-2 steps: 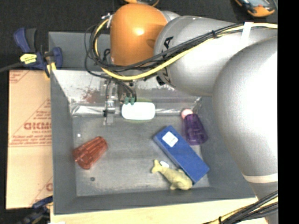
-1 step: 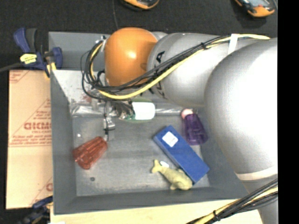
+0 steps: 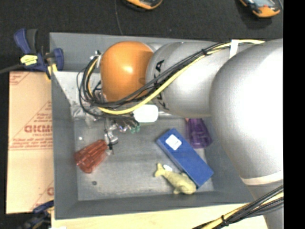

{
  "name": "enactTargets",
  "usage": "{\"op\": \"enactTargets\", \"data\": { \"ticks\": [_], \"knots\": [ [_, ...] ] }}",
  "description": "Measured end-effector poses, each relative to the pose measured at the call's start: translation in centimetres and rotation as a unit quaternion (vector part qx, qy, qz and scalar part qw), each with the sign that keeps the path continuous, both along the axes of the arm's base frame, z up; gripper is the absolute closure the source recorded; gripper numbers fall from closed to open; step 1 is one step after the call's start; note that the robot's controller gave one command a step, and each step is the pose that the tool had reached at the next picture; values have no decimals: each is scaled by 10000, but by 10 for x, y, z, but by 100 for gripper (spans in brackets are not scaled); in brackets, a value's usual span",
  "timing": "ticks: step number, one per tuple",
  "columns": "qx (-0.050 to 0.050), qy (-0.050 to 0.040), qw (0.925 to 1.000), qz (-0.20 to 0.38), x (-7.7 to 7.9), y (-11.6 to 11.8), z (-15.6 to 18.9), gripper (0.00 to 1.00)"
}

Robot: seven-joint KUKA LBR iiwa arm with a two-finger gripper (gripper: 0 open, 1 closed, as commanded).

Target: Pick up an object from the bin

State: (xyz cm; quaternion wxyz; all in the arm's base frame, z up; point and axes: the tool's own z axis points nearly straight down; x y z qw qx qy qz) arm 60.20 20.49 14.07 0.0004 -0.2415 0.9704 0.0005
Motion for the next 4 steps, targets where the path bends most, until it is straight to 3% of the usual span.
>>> {"op": "enactTargets", "data": {
  "ticks": [1, 2, 3, 4],
  "knots": [
    [2, -21, 9948, 1018, -10, 3, -9, 0],
    [5, -40, 9631, 2692, -20, 8, -69, 0],
    [-4, -53, 9250, 3800, -27, 9, -72, 100],
    [0, -57, 9229, 3849, -27, 9, -70, 100]
  ]
}}
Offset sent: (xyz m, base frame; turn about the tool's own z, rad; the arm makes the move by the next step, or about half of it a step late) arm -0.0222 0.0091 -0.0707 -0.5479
